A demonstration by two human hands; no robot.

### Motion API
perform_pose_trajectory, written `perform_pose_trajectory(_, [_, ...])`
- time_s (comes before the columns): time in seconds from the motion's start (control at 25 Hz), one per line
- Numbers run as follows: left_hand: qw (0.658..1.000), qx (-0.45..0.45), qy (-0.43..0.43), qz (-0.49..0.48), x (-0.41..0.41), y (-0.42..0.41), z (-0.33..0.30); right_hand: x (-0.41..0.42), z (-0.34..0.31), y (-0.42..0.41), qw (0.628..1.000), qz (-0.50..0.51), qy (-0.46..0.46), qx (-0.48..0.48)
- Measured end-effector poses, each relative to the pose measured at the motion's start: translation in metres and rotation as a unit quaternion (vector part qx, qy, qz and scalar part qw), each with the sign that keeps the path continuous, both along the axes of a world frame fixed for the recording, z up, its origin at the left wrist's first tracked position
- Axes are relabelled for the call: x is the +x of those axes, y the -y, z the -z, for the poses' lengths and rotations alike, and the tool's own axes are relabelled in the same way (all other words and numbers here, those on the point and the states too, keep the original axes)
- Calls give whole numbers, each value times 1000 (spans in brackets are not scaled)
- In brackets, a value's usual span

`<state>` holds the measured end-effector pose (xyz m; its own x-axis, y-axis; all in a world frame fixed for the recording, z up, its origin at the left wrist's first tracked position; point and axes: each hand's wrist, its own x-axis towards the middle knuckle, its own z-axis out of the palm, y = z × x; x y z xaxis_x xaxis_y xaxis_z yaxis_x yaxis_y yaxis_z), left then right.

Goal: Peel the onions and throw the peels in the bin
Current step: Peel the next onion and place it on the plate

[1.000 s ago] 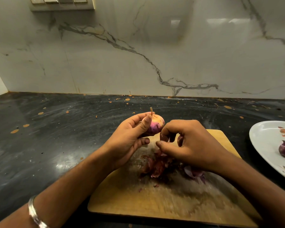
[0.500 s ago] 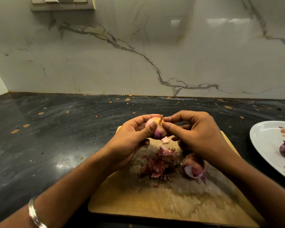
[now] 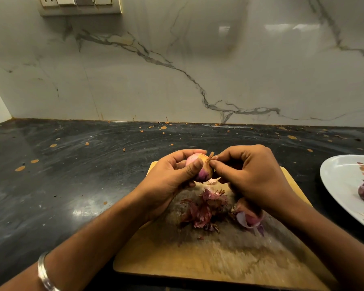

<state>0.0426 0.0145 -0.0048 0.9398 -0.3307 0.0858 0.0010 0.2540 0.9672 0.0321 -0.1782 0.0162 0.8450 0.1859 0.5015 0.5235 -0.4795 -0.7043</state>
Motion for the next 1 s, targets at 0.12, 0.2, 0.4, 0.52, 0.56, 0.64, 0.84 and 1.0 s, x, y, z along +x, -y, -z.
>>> perform_pose_trajectory(0.12, [1000, 7, 9, -16, -1, 1, 1, -1, 2, -5, 998, 16, 44, -44])
perform_pose_trajectory(0.2, [1000, 3, 5, -19, -1, 0, 1, 0, 3, -6, 997, 19, 52, -53])
perform_pose_trajectory(0.4, [1000, 6, 7, -16, -1, 2, 3, -1, 4, -5, 992, 28, 93, -78])
perform_pose_trajectory(0.52, [1000, 3, 4, -24, -1, 2, 4, 1, 4, -5, 988, 33, 105, -104])
perform_pose_trajectory(0.56, [1000, 4, 0, -29, 0, 2, 4, 2, 5, -5, 992, 27, 85, -91])
perform_pose_trajectory(0.64, [1000, 4, -3, -29, 1, 1, 3, 4, 5, -6, 999, 12, 26, -32])
perform_pose_trajectory(0.84, [1000, -2, -4, -20, 1, 1, 3, 6, 2, -2, 999, 8, -43, 18])
perform_pose_trajectory(1.0, [999, 9, 16, -28, 0, 4, 4, 4, 1, -4, 999, 36, 4, -24])
